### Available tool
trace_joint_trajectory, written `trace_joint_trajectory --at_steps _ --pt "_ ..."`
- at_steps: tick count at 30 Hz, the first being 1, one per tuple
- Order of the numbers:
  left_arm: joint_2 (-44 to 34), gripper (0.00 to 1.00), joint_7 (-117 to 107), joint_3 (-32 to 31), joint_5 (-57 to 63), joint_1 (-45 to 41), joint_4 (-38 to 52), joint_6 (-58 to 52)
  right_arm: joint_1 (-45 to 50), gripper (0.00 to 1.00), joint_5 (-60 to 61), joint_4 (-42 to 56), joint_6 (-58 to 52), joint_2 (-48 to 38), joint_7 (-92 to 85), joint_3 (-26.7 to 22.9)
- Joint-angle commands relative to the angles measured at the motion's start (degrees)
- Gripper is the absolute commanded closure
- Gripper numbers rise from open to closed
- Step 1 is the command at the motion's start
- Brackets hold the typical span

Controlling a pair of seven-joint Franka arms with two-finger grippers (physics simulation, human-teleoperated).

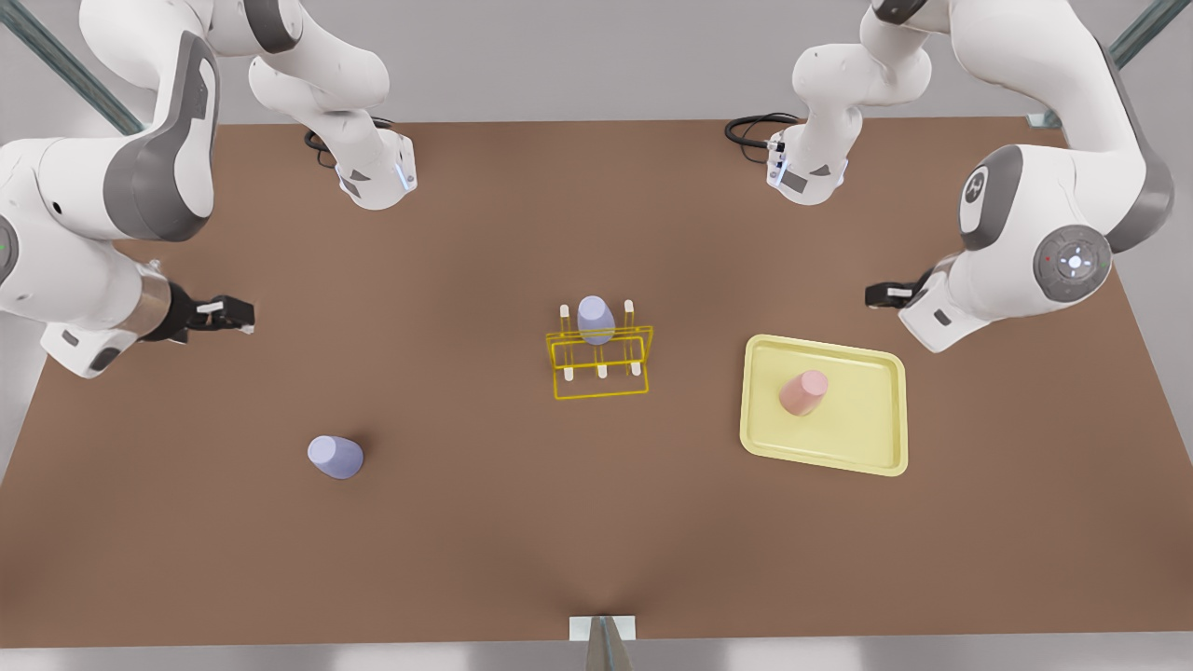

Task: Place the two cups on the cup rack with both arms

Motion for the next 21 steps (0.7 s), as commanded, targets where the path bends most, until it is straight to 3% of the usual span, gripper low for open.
trace_joint_trajectory --at_steps 1,4,6,9,11,15,21 --pt "-0.05 0.0 -1.68 0.13 -0.1 -0.01 0.03 4.9 0.01 0.0 -0.11 -0.26 5.54 -0.07 -5.45 0.02" --pt "4.24 0.0 -1.95 -0.04 -0.18 -1.68 -4.61 8.3 0.1 0.0 -2.04 -1.4 10.36 3.61 -5.54 0.11" --pt "6.36 0.0 -1.95 -0.04 -0.1 -2.82 -17.89 29.74 0.18 0.0 -2.57 -3.85 19.32 11.79 -5.54 0.11" --pt "8.56 0.0 -1.86 -0.04 -0.18 -2.91 -23.53 41.9 0.01 0.01 -1.78 -14.75 38.04 12.85 -5.45 0.2" --pt "9.53 0.0 -1.95 0.04 -0.18 -2.91 -25.54 44.45 0.18 0.01 -1.16 -19.6 47.2 13.9 -5.45 0.2" --pt "11.37 0.0 -1.86 0.04 -0.1 -2.91 -26.34 45.77 0.54 0.0 2.26 -19.86 54.85 19.52 -5.36 0.46" --pt "14.71 0.0 -1.95 1.01 0.17 -2.82 -27.57 47.09 -0.17 0.0 2.53 -19.77 56.26 21.99 -5.54 0.46"
